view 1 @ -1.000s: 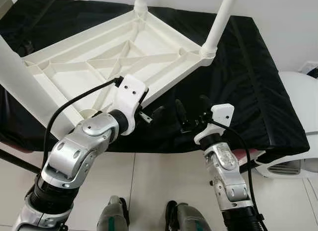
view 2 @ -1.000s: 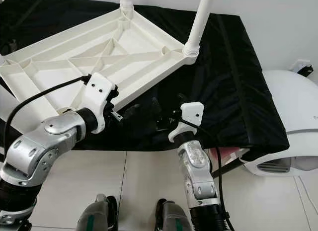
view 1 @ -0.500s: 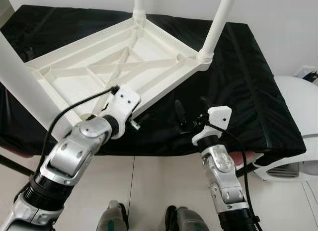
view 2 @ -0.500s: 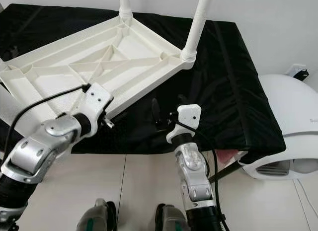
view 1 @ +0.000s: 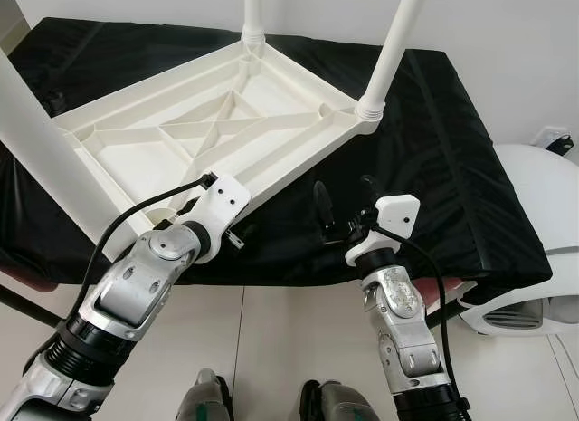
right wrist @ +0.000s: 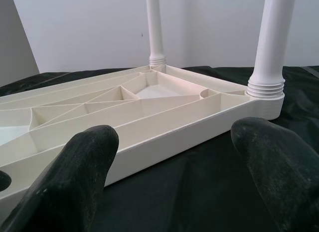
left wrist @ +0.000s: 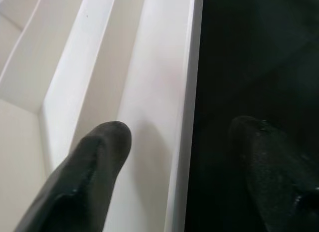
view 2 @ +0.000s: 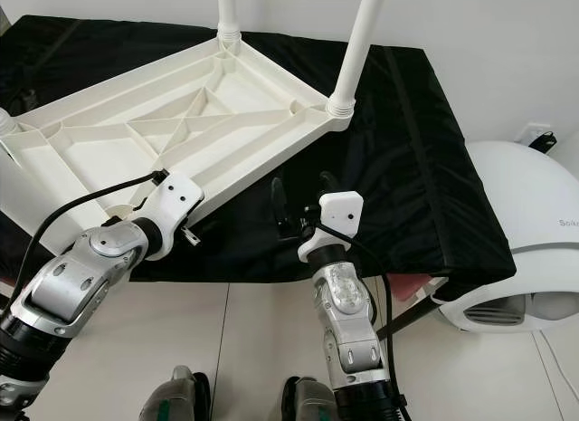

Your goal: Building children table

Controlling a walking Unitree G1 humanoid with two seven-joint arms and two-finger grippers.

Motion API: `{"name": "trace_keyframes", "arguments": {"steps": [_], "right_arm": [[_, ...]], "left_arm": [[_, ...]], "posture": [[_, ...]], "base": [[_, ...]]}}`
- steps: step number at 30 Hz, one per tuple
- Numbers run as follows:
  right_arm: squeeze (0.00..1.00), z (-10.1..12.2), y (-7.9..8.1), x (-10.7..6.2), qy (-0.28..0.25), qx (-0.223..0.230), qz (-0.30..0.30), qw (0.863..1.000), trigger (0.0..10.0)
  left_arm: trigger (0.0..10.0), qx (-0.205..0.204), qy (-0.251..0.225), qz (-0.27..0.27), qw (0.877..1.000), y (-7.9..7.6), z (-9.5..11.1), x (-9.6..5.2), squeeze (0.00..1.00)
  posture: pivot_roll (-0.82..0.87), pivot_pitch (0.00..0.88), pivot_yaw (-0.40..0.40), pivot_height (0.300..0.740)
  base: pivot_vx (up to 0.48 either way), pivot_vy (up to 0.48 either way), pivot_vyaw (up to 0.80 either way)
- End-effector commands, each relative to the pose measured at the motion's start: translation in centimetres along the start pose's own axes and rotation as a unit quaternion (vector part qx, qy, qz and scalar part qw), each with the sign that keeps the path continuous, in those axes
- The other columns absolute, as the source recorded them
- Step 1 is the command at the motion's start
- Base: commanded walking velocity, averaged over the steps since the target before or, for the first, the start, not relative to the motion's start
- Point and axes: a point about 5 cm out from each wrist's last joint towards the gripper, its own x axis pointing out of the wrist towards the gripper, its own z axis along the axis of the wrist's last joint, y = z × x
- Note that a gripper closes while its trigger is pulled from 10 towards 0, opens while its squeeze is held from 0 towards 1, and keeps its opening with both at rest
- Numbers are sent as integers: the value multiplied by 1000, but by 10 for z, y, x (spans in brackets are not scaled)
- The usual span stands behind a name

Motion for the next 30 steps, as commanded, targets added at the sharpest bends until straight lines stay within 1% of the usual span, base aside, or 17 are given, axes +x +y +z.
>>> {"name": "trace_keyframes", "arguments": {"steps": [1,8,13,14,18,21,24,29,30], "right_arm": [[0,0,2,-3,2,2,-4,1000,10000],[0,0,2,-3,2,3,-9,1000,10000],[0,1,3,-3,1,1,-9,1000,10000],[0,1,3,-3,1,1,-9,1000,10000],[0,1,4,-3,2,2,-10,1000,10000],[0,2,4,-3,1,1,-11,1000,10000],[0,2,4,-4,1,1,-16,1000,10000],[0,3,5,-4,0,2,-19,1000,10000],[0,3,5,-4,0,3,-20,1000,10000]], "left_arm": [[0,5,1,7,1000,5,-2,-1,0],[0,5,-5,13,1000,8,4,3,0],[0,-6,-10,34,999,13,14,14,0],[0,-6,-10,34,999,13,14,14,0],[0,-7,-13,30,999,8,21,24,0],[0,-7,-14,28,999,7,22,25,0],[0,-13,-16,18,1000,1,25,33,0],[0,-15,-13,18,1000,1,27,40,0],[0,-20,-13,23,999,2,29,44,0]], "posture": [[32,71,-34,740],[29,72,-32,740],[26,75,-32,740],[26,75,-32,740],[15,83,-26,740],[14,84,-25,740],[9,89,-19,740],[9,94,-17,740],[7,95,-15,740]], "base": [[0,0,0],[0,0,0],[0,0,0],[0,0,0],[0,0,0],[0,0,0],[0,0,0],[0,0,0],[0,0,0]]}}
